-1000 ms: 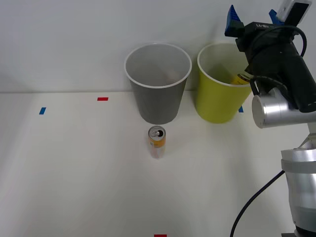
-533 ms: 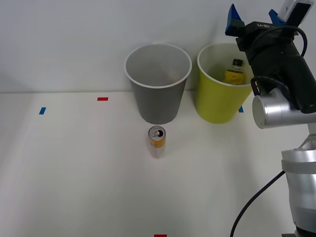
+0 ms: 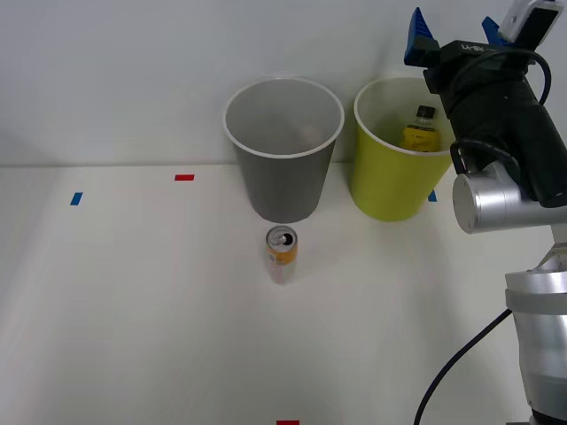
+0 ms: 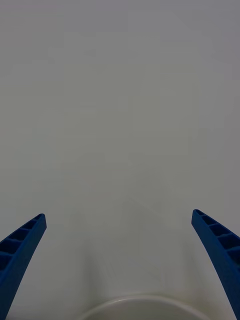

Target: Put cans in the gray bin, plastic bottles in the light green bin

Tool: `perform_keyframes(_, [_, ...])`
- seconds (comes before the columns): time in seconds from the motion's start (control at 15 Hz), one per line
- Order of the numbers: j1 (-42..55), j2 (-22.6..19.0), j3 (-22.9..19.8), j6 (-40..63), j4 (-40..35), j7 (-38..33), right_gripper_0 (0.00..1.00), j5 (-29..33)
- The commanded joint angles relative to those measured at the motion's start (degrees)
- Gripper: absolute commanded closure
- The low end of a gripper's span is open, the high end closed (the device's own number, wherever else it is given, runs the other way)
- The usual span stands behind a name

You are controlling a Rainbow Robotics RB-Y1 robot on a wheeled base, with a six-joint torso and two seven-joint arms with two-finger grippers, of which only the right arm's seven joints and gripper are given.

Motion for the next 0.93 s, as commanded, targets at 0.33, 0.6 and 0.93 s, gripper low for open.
perform_keyframes(0.33, [3.3,0.7,-1.4,-1.1,-3.5,-0.4,0.00,-1.4])
perform_keyframes(0.6, [14.9,-0.8,0.9,-1.1,-15.0,-1.8,0.00,-2.7])
perform_keyframes(0.93, [31.3,-4.2,5.0,-19.8,-18.0,-7.3,0.00,-3.7])
